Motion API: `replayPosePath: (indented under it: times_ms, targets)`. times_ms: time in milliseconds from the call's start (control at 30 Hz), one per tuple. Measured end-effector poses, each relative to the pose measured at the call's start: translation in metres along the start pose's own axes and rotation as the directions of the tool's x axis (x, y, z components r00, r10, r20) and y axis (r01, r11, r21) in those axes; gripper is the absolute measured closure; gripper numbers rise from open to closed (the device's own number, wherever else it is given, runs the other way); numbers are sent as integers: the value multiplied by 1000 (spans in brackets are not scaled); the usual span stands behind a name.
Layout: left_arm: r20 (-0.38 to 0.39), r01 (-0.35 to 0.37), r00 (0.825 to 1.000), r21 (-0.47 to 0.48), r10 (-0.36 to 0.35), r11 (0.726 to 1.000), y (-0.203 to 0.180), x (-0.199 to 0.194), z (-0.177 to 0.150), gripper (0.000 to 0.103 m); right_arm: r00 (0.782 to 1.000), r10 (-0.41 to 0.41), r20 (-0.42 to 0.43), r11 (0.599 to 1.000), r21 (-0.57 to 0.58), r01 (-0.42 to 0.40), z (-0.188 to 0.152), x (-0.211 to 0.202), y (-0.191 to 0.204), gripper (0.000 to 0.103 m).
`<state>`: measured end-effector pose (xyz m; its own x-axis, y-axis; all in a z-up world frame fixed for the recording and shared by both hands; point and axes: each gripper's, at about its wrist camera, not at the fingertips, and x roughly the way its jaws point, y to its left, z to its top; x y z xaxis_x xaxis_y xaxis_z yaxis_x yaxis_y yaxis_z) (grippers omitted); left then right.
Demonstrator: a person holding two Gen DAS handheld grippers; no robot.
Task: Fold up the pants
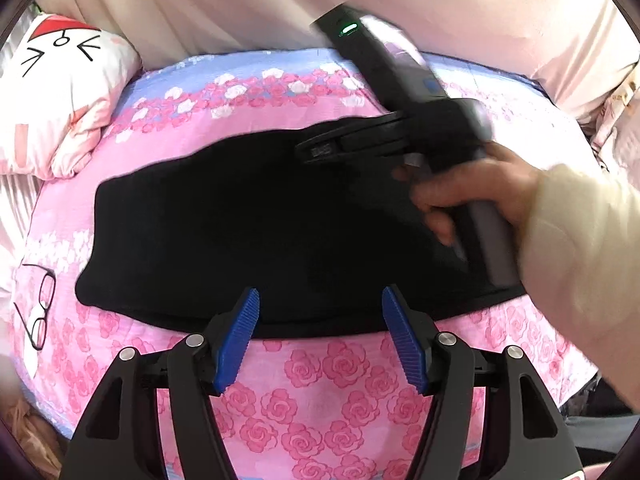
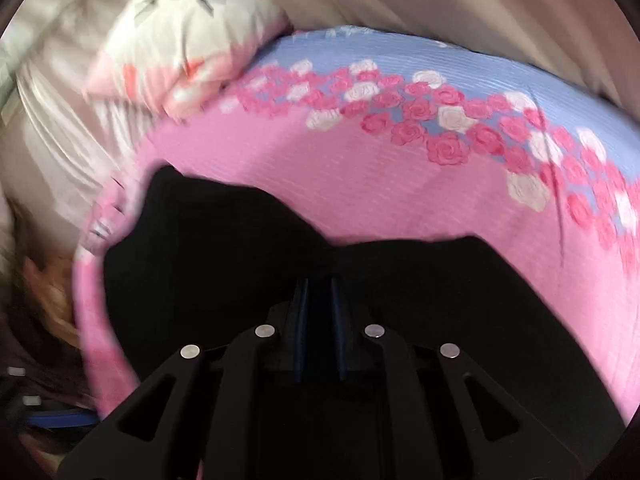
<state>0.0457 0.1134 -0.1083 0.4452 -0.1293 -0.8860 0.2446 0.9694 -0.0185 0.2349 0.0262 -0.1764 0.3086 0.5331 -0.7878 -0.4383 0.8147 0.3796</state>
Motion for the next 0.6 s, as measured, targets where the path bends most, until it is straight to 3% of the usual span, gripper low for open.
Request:
replayPosePath:
  times_ms: [67,133,267,300,400,533,600]
  targets:
    - [16,8,1000,8,-8,1000,-4,-3,3,41,994,-72,78,997,18,71,-23,-42,-7,90]
    - [17,18,1000,26,-18,1000,-13,-1,6,41,989,-127,81,988,96,119,-67,-84,-31,90]
    - [2,65,998,74,-65,995,-50,10,17,41,960,-277,-48,934,221,281,-168,-126,-81,91]
    - [0,75,997,93,-75,993,-62,12,19,41,954,-287,-90,926,230,300,-192,-128,-89,95]
    - [-1,114,993,161,-116,980,-104,16,27,41,969,-243,-52,927,283,248,-236,-158,-97,95]
    - [0,161,986,219,-165,962,-155,17,34,41,956,-288,60,889,387,244,-244,-198,-111,91]
    - [-11,176,984,248,-179,953,-180,19,37,41,962,-270,-47,867,422,264,-262,-181,-130,98]
